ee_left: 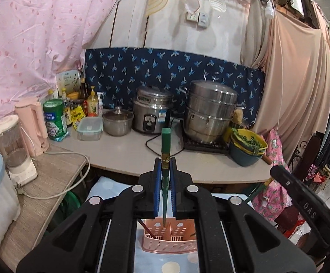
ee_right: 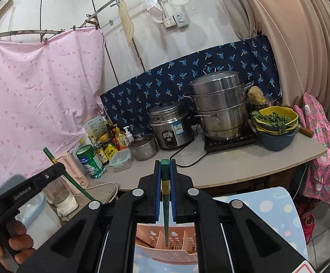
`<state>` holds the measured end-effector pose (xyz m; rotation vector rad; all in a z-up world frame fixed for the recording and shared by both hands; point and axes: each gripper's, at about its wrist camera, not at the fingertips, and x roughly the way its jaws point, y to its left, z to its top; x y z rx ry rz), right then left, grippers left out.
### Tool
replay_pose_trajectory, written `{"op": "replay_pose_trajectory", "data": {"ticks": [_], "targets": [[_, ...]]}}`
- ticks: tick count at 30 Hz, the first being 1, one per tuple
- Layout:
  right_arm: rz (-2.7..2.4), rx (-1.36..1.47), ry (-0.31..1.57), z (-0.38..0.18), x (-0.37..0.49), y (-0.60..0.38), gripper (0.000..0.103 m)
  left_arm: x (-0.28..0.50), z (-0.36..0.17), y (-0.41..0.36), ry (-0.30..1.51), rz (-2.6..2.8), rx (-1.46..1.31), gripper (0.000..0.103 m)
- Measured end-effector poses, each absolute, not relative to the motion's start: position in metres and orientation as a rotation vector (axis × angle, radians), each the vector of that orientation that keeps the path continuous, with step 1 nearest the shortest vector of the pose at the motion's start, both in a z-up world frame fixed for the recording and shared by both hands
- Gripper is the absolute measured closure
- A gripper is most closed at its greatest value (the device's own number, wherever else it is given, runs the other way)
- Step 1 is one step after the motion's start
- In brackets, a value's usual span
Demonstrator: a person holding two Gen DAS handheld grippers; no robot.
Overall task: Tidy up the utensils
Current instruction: 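Lower both green chopsticks into the pink holder and open both tools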
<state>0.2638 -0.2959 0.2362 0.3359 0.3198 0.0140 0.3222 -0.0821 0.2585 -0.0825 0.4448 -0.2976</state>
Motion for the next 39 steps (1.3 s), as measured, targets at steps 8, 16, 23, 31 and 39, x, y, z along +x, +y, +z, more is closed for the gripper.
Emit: {"op": "replay_pose_trajectory", "data": {"ticks": [8,16,23,31,39], "targets": [[0.009,0.333,0.406,0.188,0.291,-0.296,0.096,0.35,0.201,-0.077,0.542,-0.292,-0.112,0.096],[-0.015,0.367,0.445,0.165,0.298,-0.301,0.079,0.351,0.181,-0.075,0.561,-0.272,-0.095,0.083],[-0.007,0.352,0.428,0.174,0.276,-0.297,0.076,0.329,0.187,-0.061,0.559,-0.231,-0.102,0.067],[0.011,0.34,0.463,0.17,0.219,-0.285,0.072,0.276,0.177,-0.04,0.591,-0.188,-0.054,0.067],[-0.001,0.336,0.558,0.132,0.149,-0.27,0.072,0.213,0.127,-0.02,0.707,-0.176,-0.01,0.067]]}}
